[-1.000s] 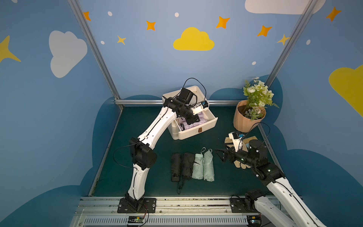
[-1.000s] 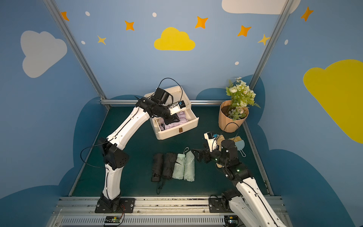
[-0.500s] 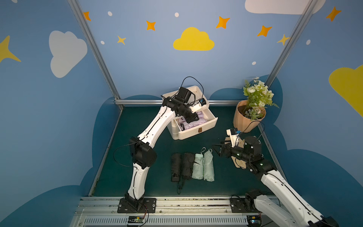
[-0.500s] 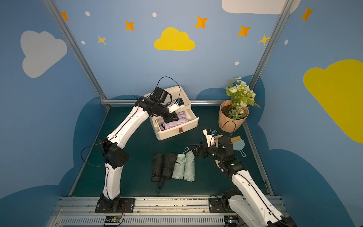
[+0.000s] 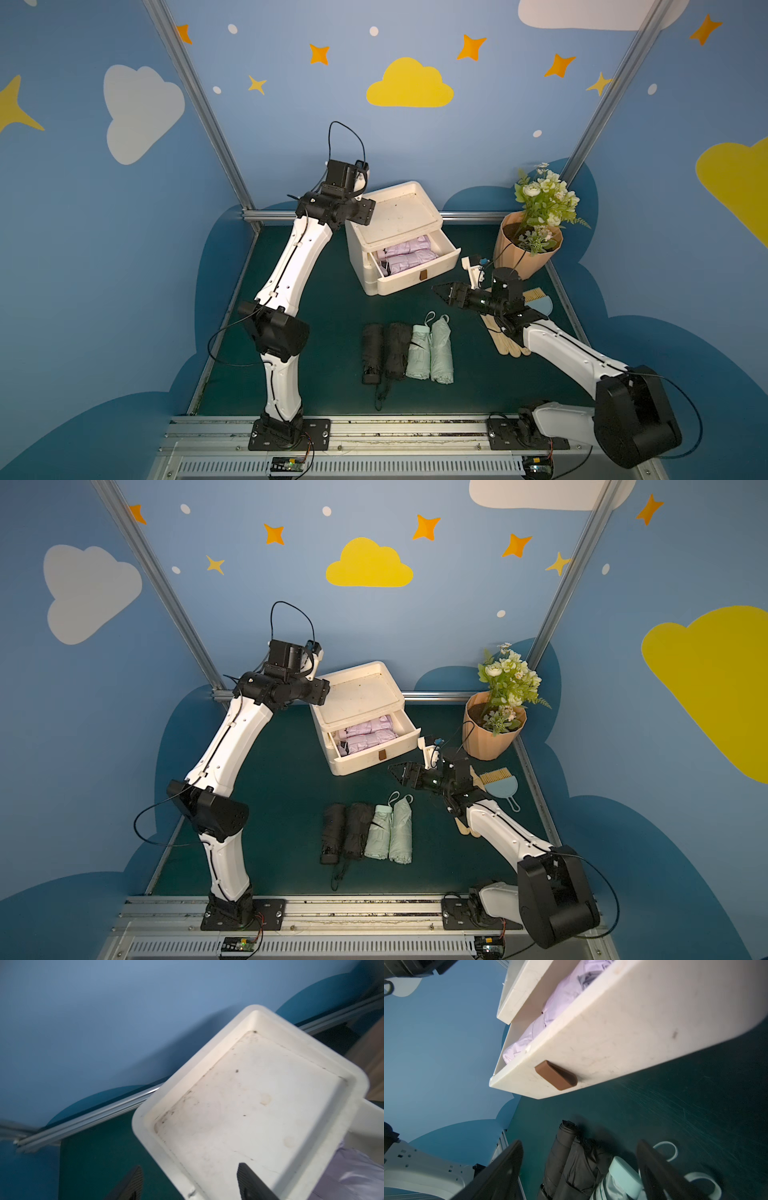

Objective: Place the umbrella in the drawer by color
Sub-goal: Place the umbrella in the drawer, then close the drawer in the storage box.

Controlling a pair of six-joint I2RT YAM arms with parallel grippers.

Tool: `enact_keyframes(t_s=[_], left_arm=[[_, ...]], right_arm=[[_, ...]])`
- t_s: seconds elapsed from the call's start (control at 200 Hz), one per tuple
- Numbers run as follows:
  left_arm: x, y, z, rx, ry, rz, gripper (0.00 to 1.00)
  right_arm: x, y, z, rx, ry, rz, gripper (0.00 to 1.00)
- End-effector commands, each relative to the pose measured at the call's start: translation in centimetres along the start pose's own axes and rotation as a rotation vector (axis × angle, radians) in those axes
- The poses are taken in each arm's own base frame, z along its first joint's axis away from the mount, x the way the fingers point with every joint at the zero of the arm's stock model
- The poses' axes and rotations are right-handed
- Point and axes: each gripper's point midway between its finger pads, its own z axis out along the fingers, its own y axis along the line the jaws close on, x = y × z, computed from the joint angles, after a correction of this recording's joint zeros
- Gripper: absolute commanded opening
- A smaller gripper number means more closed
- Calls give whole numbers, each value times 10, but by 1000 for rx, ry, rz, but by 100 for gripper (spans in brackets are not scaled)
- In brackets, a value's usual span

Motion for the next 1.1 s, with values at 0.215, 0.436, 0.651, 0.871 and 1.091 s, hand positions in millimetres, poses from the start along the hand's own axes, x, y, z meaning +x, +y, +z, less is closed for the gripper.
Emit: enact_keyframes(t_s=[0.215,0.436,0.651,0.871,1.091], left_arm=[[25,21,52,-88,87,-136,66],[41,14,66,-64,132,-137,52],[51,3,72,-28,155,-124,28],[51,-4,67,1,135,-110,20],[57,-8,69,13,142,-111,20]], right_arm=[[-23,10,32,-94,-14,-18,71],[-29,8,47,-106,-14,-17,66],[-37,8,59,-104,-13,-31,65],[-54,9,76,-102,-29,-59,64],[-79,4,91,-93,-115,-61,61]])
